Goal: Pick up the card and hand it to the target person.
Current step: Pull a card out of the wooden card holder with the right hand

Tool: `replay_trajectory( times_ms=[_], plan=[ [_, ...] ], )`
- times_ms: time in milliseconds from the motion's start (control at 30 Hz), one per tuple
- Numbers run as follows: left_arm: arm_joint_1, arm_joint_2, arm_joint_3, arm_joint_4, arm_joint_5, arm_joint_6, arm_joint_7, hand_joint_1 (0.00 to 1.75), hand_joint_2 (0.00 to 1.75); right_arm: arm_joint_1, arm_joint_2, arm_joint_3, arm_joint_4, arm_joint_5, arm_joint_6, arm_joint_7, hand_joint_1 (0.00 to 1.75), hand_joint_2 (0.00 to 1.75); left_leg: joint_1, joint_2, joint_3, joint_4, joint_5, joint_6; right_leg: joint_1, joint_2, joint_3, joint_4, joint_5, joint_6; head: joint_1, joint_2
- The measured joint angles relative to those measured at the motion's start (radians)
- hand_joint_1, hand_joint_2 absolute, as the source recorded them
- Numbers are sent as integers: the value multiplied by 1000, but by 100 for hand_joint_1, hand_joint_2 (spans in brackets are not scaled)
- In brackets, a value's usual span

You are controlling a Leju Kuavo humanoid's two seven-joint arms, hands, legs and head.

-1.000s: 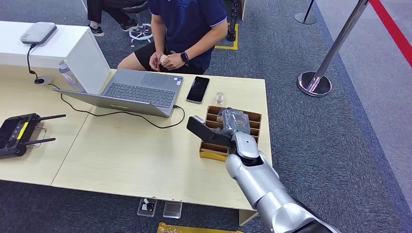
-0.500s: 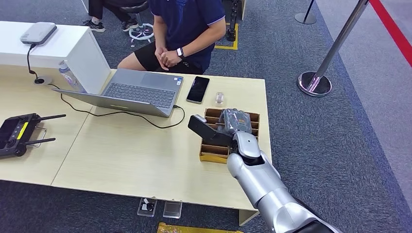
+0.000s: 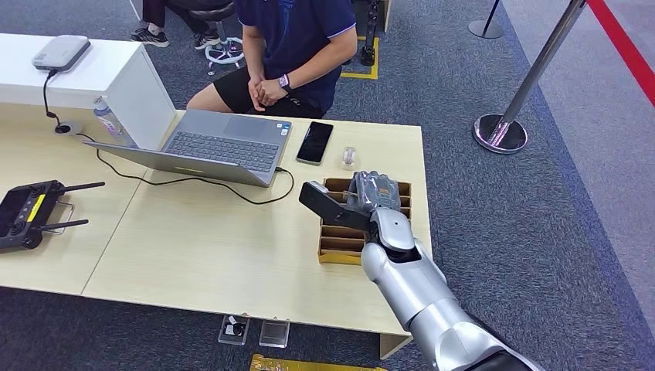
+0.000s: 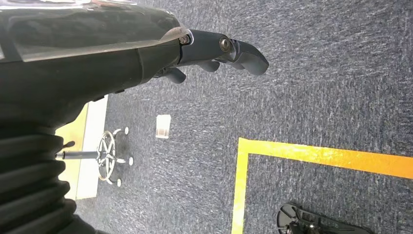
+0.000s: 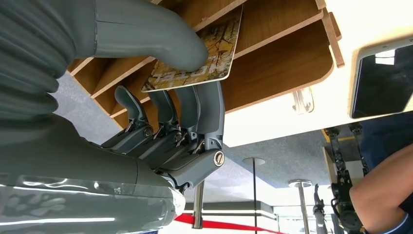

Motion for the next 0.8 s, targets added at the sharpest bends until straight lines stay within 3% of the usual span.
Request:
replay_trajectory(
  times_ms=[433, 800],
  plan=[
    [0, 1, 0, 0, 3, -1, -4, 0, 175, 4, -13, 0, -47, -1, -43, -33, 141, 175, 0, 0, 0, 0, 0, 0, 0, 0, 0, 0, 0, 0, 0, 0],
    [1, 4, 4, 0, 14, 0, -8, 0, 175, 69, -54, 3, -347, 0, -91, -105, 141, 175, 0, 0, -1, 0, 0, 0, 0, 0, -2, 0, 0, 0, 0, 0]
  ],
)
